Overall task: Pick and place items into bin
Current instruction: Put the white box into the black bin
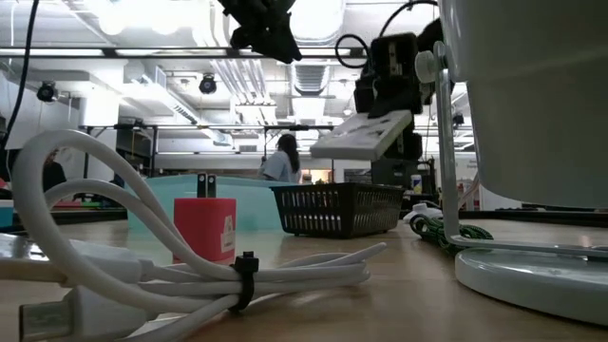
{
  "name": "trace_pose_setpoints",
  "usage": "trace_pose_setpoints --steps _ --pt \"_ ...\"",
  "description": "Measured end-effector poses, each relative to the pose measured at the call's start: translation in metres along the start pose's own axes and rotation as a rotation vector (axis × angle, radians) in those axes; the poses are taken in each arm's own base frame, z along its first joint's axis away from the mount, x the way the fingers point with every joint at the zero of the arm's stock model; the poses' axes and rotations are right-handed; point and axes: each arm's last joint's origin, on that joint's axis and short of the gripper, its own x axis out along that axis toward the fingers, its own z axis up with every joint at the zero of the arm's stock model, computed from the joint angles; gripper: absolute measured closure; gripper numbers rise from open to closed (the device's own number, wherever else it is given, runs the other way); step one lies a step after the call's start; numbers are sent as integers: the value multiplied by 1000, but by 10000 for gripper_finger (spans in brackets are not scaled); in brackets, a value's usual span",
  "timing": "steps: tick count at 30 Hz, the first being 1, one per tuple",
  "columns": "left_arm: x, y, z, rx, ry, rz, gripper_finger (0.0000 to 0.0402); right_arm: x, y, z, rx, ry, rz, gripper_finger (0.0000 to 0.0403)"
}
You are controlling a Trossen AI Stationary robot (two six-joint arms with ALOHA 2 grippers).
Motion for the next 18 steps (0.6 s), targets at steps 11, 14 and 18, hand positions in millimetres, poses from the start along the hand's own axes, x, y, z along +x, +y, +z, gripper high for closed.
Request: trace_pose_setpoints --steps 11,14,18 --pt "0 0 0 -1 -1 1 271 15 -13 -6 -65 -72 -45 375" --pt "0 0 0 -1 -1 4 271 18 -11 -4 -113 -101 -34 375" --pt "0 0 0 -1 -1 5 271 19 -12 -4 -126 -107 -48 375"
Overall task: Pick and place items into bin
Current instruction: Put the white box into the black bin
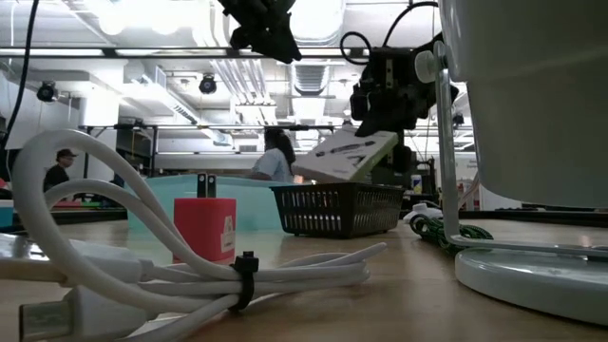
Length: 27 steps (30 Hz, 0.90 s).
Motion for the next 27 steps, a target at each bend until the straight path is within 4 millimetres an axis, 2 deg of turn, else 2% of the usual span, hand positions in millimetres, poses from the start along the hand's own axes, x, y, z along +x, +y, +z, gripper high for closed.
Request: trace_pose_setpoints --steps 10,18,22,27 --pt "0 0 0 -1 -1 0 271 24 -19 1 50 91 51 375" --pt "0 0 0 -1 -1 0 271 29 -23 3 84 105 56 372" --pt "0 0 0 -1 -1 0 271 29 -23 3 98 106 55 348" --pt "0 0 0 0 -1 0 271 30 -23 3 101 108 57 290"
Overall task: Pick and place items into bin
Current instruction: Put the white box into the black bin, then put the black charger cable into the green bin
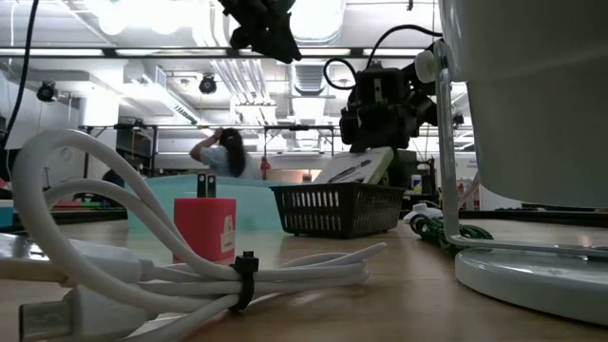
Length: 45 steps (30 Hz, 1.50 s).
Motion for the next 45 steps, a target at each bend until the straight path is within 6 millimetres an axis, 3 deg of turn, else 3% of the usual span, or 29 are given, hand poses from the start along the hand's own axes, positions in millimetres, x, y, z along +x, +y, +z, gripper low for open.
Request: trace_pose_setpoints --steps 7,10,17,25,33,39,45 --pt "0 0 0 0 0 0 271 -1 0 0 17 2 4 217" --pt "0 0 0 0 0 0 271 -5 8 6 49 21 89 199" --pt "0 0 0 0 0 0 271 -18 40 23 -69 0 154 192" --pt "0 0 -1 1 8 0 271 -35 56 35 -138 -16 134 193" --pt "-23 2 -10 -67 136 -40 271 -84 88 38 -299 -130 68 193" --pt "-42 0 -20 -184 261 -189 271 -125 109 26 -424 -257 -59 193" --pt "-57 -7 -38 -174 455 -205 271 -163 125 15 -533 -395 -149 193"
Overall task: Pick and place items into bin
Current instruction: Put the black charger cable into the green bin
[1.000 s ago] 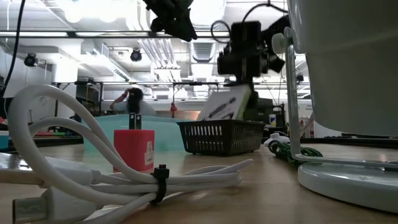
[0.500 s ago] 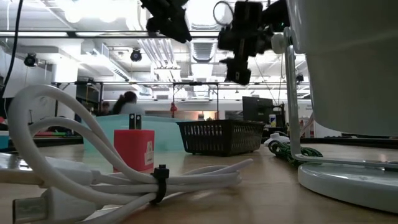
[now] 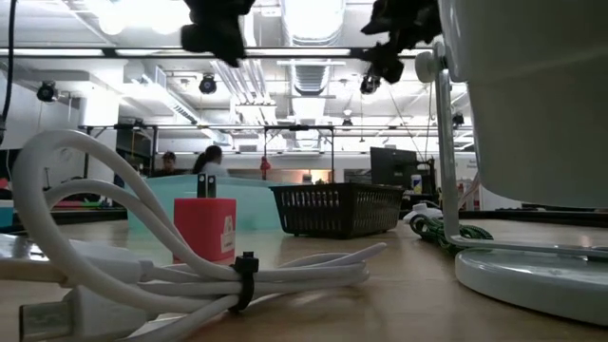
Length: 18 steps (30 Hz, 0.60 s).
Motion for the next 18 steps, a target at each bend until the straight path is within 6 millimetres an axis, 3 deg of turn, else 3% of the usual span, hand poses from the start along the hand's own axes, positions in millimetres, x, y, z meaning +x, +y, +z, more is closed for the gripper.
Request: trace_pose_setpoints --steps 8,12,18 --pt "-4 -20 -29 84 238 -59 272 -40 12 17 -143 -125 -278 193" --pt "1 -30 -34 227 287 -75 269 -51 16 23 -162 -186 -409 193" --pt "11 -32 -32 313 296 -82 217 -55 18 25 -123 -229 -464 193"
